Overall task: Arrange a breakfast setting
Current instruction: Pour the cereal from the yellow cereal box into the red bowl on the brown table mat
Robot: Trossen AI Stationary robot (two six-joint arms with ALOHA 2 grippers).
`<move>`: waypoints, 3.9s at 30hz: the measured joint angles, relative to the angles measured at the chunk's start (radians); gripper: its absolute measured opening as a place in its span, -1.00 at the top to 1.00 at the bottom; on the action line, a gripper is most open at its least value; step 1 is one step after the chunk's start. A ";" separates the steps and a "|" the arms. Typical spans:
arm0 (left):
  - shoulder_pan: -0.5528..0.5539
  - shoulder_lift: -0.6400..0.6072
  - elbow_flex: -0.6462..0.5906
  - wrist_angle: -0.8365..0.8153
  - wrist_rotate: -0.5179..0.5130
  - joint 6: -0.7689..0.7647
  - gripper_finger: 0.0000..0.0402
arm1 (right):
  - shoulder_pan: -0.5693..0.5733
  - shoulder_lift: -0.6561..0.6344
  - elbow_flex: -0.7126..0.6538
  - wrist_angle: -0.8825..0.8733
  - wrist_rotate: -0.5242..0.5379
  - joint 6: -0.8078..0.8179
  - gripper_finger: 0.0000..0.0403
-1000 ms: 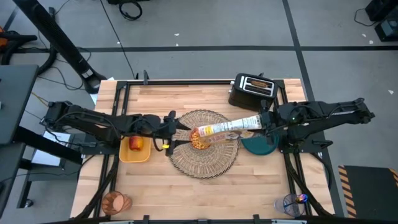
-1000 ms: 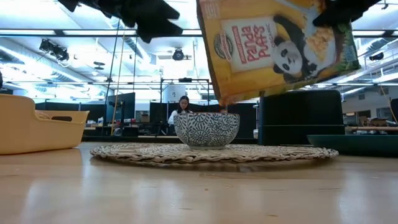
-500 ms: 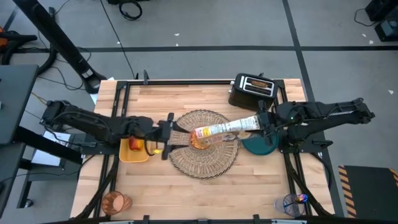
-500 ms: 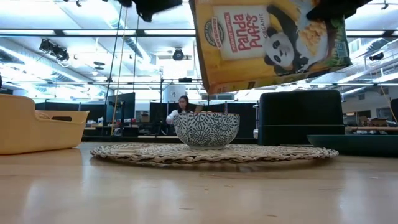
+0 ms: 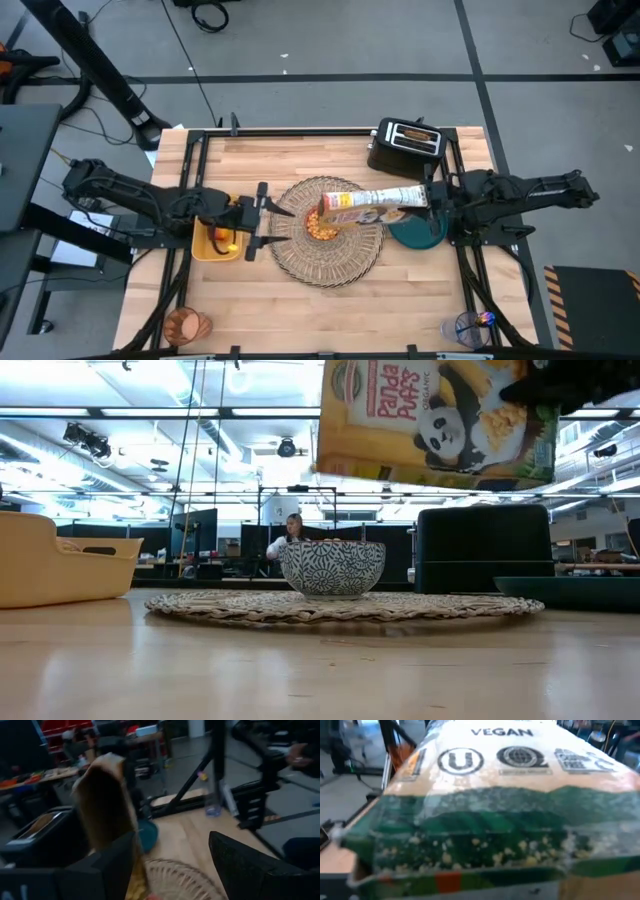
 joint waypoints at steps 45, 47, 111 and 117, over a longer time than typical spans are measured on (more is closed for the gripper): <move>0.307 0.375 -0.124 0.851 0.214 -0.050 -0.55 | -0.067 0.230 -0.390 1.503 -0.103 -0.121 0.15; 0.315 0.438 -0.070 0.891 0.217 -0.026 -0.57 | -0.067 0.299 -0.387 1.593 -0.108 -0.121 0.15; 0.512 0.199 0.173 0.205 0.056 -0.085 0.30 | -0.070 0.544 -0.123 1.146 0.246 -0.205 -0.88; 0.507 0.148 0.030 0.235 -0.071 -0.118 0.32 | -0.066 0.540 -0.123 1.140 0.243 -0.185 -0.88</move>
